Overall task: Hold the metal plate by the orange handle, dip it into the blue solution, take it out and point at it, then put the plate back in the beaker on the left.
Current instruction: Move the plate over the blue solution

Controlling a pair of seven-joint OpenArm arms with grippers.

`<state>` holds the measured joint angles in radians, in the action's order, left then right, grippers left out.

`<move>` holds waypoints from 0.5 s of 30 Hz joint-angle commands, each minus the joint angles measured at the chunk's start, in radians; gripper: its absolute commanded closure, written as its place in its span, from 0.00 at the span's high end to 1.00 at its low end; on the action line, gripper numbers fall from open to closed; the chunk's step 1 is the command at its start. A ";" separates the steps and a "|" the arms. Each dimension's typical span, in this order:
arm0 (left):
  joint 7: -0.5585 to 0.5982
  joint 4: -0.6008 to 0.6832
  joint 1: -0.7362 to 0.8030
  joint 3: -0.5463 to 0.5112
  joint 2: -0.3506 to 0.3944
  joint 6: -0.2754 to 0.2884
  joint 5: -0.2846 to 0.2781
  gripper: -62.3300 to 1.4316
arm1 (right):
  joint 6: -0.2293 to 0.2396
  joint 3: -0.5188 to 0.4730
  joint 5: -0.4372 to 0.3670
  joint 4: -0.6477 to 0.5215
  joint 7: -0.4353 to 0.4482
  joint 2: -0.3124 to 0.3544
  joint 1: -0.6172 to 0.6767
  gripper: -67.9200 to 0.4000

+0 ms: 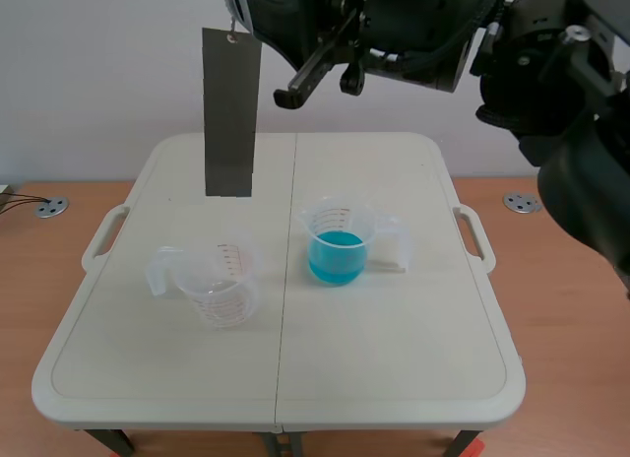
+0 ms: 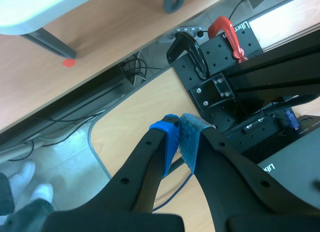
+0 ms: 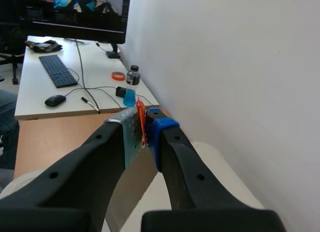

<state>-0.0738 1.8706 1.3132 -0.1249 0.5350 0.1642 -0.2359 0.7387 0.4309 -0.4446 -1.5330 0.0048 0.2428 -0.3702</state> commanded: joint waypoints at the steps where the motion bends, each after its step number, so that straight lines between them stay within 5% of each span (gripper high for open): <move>1: 0.019 0.010 0.003 -0.001 0.018 0.003 -0.004 0.04 | 0.007 -0.028 -0.023 -0.009 0.006 0.016 -0.006 0.02; 15: 0.010 0.012 -0.374 0.004 0.183 0.010 -0.034 0.04 | 0.007 -0.171 -0.092 -0.009 -0.031 0.119 -0.003 0.02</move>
<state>-0.0696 1.8698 0.9577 -0.1249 0.7105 0.1738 -0.2562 0.7387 0.2687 -0.5182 -1.5326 -0.0433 0.3527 -0.3538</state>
